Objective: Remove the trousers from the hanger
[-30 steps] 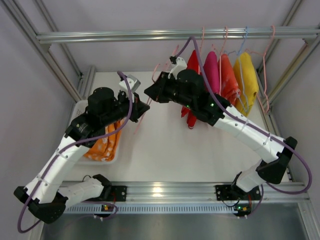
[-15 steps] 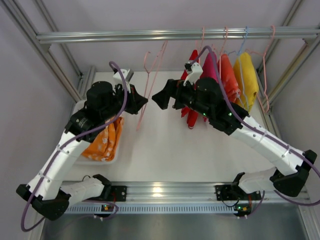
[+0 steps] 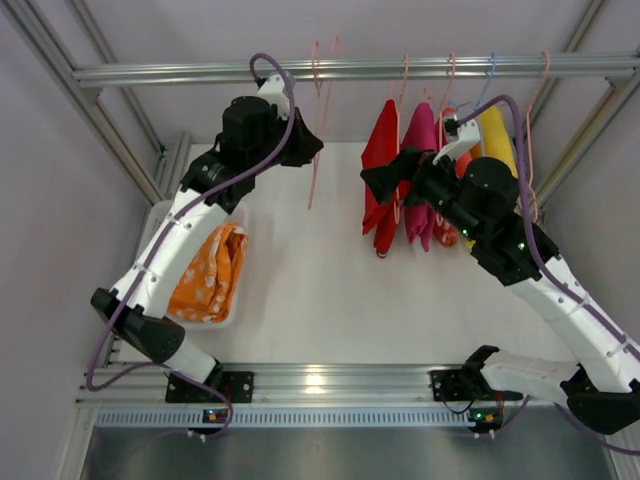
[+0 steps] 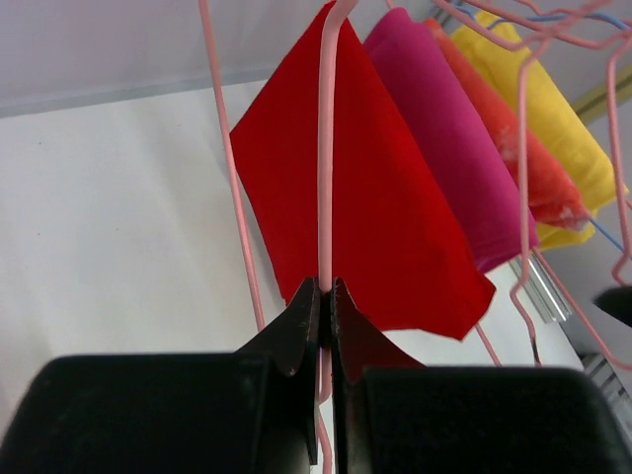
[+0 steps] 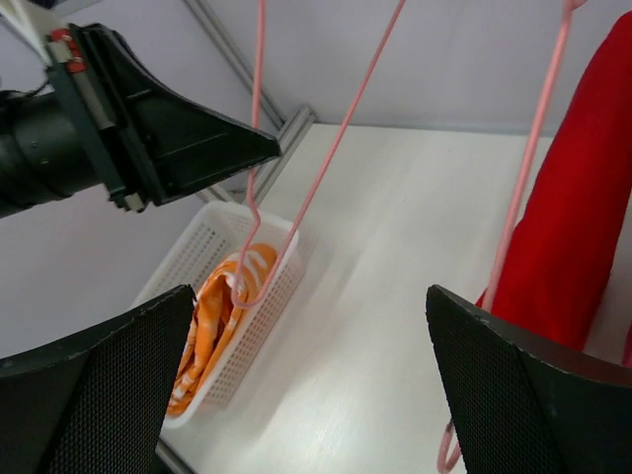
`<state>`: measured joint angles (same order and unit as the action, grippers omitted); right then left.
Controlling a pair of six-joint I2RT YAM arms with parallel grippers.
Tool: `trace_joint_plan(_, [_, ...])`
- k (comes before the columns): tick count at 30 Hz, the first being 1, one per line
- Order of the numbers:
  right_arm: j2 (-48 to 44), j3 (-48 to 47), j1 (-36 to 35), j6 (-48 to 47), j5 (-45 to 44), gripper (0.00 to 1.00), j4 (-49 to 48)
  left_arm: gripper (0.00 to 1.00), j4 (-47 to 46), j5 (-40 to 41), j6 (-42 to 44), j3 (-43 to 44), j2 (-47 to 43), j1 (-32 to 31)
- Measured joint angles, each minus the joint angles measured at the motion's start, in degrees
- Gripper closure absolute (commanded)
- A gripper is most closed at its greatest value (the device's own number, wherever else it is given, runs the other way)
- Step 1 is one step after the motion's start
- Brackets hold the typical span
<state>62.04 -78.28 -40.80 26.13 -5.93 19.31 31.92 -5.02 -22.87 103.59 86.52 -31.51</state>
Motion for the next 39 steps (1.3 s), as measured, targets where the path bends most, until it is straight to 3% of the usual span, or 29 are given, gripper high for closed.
trace_joint_plan(10, [-5.07, 1.29, 7.41, 1.18, 2.80, 0.00, -0.15, 1.00, -0.44, 2.21, -3.45, 1.97, 8.41, 0.22])
trace_joint_plan(13, [-6.03, 2.71, 8.04, 1.57, 3.69, 0.01, -0.22, 0.72, -0.63, 2.54, -3.85, 1.97, 8.41, 0.24])
trace_joint_plan(14, [-6.19, 3.19, 8.11, 1.57, 3.93, 0.00, -0.20, 0.44, -0.72, 2.54, -3.96, 1.90, 8.41, 0.26])
trace_joint_plan(16, [-6.34, 3.78, 8.33, 1.53, 4.39, 0.01, -0.04, 0.19, -1.05, 2.38, -3.56, 1.33, 8.35, 0.31])
trace_joint_plan(17, [-6.40, 3.96, 8.44, 1.49, 4.55, 0.01, -0.02, 0.01, -1.53, 2.03, -3.56, 0.68, 8.13, 0.31])
trace_joint_plan(22, [-7.61, 4.04, 8.98, -1.92, 4.74, 0.00, 0.22, 0.01, -2.19, -0.33, -1.20, -6.23, 2.71, 0.42])
trace_joint_plan(27, [-13.25, 4.79, 10.67, -8.57, 3.48, 0.01, 0.94, 0.01, -1.36, 0.33, 4.98, -14.03, -10.71, 0.39])
trace_joint_plan(32, [-20.65, 5.22, 14.49, -16.41, 1.22, 0.01, 2.67, 0.01, 2.62, 6.45, 13.49, -17.68, -23.47, 1.18])
trace_joint_plan(39, [-31.34, 13.44, 20.24, -22.88, -3.50, 0.00, 6.75, 0.01, 7.21, 17.40, 21.40, -33.73, -38.71, 8.85])
